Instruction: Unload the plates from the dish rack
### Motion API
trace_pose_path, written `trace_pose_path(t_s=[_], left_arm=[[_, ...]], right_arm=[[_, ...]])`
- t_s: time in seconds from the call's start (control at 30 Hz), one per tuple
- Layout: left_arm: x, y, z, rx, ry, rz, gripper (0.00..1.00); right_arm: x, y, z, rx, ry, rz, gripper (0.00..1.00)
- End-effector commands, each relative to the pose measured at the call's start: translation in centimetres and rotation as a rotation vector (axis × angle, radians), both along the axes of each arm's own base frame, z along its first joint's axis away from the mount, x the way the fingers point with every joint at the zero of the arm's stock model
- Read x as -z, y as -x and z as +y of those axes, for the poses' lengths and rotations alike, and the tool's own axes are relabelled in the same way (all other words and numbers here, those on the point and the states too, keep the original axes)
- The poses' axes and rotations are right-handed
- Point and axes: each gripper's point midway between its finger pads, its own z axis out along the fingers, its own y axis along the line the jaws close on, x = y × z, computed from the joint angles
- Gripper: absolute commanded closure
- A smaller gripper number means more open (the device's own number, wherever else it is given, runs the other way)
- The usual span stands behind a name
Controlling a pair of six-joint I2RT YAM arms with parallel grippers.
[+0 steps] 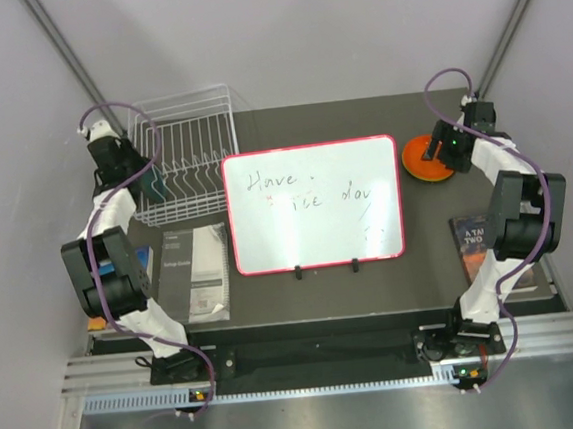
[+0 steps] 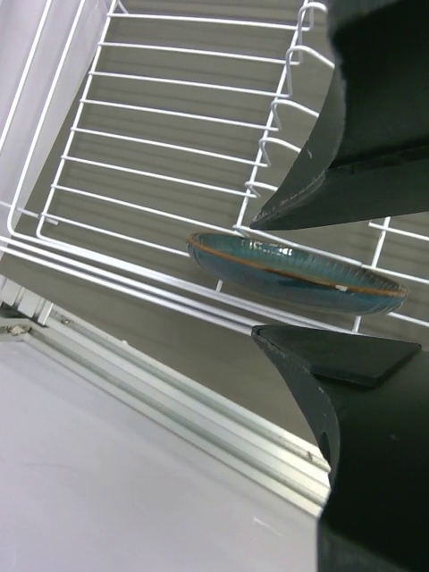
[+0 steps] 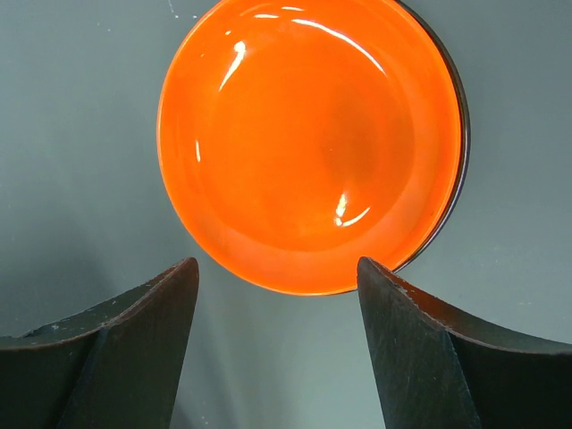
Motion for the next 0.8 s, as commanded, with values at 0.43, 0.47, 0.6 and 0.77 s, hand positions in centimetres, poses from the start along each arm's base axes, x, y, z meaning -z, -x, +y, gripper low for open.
trace_pose_path(t_s=[0.43,0.47,0.6,0.77], left_arm=[[0.5,0.8,-1.1,-0.021,0.001,0.021,0.51],[0.8,0.7,-1.1,-0.027,-0.004,0.029,0.51],[1.5,0.8,-1.0,-0.035,-0.017,0.042,0.48],[2.8,0.4,-1.0,-0.035,-0.017,0.065,0.49]], right_arm=[[-0.5,-0.7,0.9,-0.038,0.003,-0.038,0.28],[-0.4,-0.7,0.8,-0.036,0.004,-0.038,0.28],[-0.5,-0.7,0.9,-0.040,0.005,-0.037,0.28],[-0.4,-0.8,0.8,-0.039,0.005,-0.037,0.28]])
